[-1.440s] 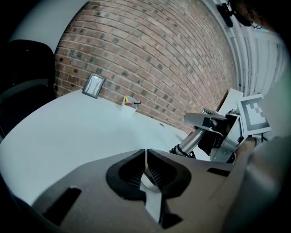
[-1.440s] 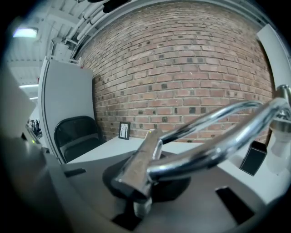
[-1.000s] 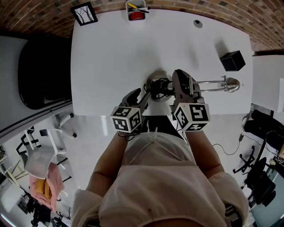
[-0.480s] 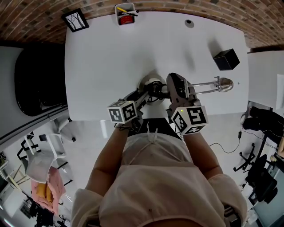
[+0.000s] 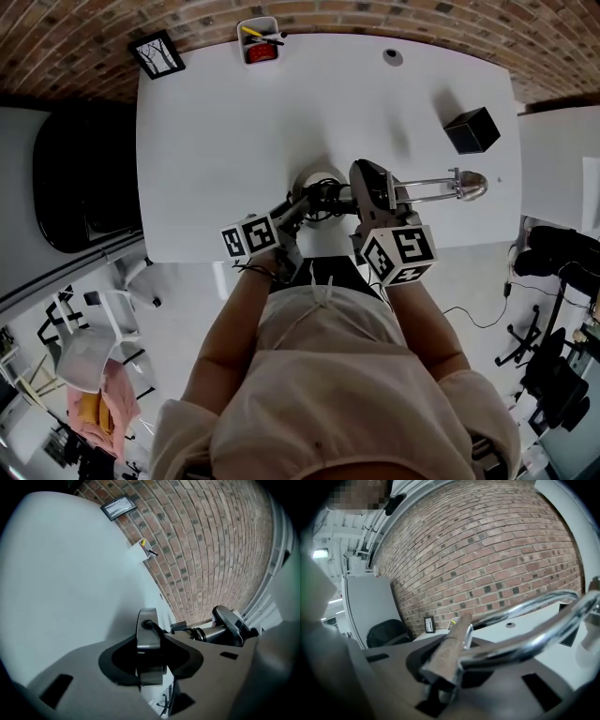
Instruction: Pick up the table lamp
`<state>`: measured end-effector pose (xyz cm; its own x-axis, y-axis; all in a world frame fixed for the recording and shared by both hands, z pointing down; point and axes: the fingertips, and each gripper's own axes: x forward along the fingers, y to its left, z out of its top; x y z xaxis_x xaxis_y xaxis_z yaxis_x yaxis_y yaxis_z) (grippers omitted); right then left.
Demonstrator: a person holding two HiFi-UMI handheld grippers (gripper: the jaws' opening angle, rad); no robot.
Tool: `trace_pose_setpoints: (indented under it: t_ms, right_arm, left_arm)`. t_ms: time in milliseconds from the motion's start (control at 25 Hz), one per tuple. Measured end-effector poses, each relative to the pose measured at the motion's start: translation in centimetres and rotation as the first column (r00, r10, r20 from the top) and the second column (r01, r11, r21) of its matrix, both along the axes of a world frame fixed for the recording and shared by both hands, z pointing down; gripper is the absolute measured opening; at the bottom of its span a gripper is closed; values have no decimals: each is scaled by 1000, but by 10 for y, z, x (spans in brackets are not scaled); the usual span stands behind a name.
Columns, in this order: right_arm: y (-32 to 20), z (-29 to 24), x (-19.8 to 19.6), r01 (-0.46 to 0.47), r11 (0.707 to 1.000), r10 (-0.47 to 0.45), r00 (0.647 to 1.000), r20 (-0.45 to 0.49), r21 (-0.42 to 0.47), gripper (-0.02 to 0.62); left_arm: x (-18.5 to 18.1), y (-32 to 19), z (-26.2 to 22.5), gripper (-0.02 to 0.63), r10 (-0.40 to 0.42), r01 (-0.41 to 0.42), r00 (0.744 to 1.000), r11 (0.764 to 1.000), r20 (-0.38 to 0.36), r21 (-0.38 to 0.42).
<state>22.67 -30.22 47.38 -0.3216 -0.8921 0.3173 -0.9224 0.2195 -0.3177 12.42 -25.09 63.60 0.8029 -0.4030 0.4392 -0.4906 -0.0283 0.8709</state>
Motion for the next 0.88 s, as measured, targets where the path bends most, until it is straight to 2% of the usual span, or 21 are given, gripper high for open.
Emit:
trace_pose_setpoints:
  t_ms: [400,560,880]
  right_arm:
    - [-6,0,0,7,999,-6,999,33,-52,43]
    - [-12,-19,-10,31,999,-30,999,33,-24,42]
    - [-33,-75,-30,80,996,-80,997,2,28,43]
  left_arm:
    - [-4,4,-7,141,-9,10,1000,1000,28,-28]
    - [-13,-3,-25,141,-23,23,999,1000,29,2]
    - [-27,-30,-76,141,-95,97,995,993,-28,71]
